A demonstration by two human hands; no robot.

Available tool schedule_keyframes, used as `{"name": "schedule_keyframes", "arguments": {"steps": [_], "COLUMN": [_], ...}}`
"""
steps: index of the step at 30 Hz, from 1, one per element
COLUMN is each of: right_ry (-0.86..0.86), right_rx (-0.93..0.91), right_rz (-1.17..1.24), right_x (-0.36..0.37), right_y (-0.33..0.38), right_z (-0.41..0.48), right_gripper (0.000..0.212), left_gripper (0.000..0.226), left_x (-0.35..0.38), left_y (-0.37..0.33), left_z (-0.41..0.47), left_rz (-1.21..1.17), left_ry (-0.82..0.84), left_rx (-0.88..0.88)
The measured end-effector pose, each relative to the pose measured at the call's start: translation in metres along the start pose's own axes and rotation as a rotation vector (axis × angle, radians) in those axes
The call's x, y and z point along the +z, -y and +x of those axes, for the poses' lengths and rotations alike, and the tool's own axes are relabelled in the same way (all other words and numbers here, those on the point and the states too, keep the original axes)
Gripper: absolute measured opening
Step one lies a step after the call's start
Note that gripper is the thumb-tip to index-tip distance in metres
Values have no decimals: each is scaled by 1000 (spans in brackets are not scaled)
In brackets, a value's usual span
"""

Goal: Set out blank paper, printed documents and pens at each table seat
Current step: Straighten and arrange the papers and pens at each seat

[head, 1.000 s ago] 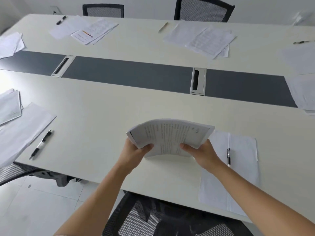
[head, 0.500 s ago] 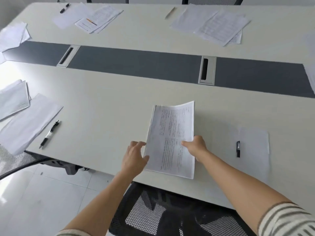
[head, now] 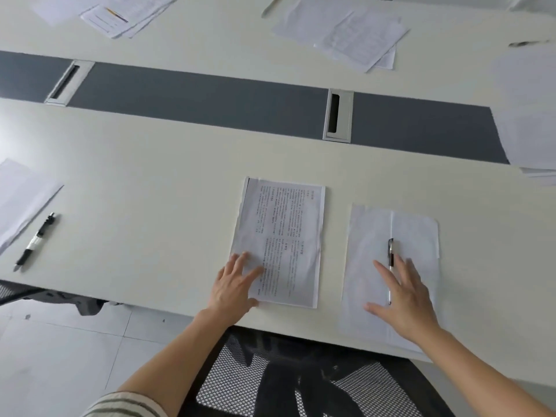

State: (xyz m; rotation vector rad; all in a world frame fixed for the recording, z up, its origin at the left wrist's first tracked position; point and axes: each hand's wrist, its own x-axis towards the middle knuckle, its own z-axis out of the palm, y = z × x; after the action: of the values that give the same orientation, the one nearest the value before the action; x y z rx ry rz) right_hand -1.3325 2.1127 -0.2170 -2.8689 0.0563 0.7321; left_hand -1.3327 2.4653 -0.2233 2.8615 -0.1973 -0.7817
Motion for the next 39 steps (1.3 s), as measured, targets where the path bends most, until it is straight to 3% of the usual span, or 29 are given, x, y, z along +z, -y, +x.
{"name": "schedule_keyframes", "arguments": {"steps": [20,24,27,31,35,39], "right_ry": [48,-216,-193,-180,-169,-151], "right_rx": [-76,61,182,208,196,186], "right_rz": [43,216,339,366,363,353], "right_x": [-5,-1,0,4,3,-2], "right_y": [29,18,15,13,13,14], "right_z": [29,22,27,32,32,26], "right_gripper": [89,60,45,29,30,44], "left_gripper": [73,73,73,73,72,72], "left_x": [3,3,5,6,6,3], "left_y": [0,0,1,1,2,1], "left_z": [2,2,2,2,3,2], "left_rz": [-86,-85,-105,-117,-114,-91], "left_ry": [-10,-19,-32,-35,-34,-23], "left_rx": [-44,-45,-41,-42,-35,-21]}}
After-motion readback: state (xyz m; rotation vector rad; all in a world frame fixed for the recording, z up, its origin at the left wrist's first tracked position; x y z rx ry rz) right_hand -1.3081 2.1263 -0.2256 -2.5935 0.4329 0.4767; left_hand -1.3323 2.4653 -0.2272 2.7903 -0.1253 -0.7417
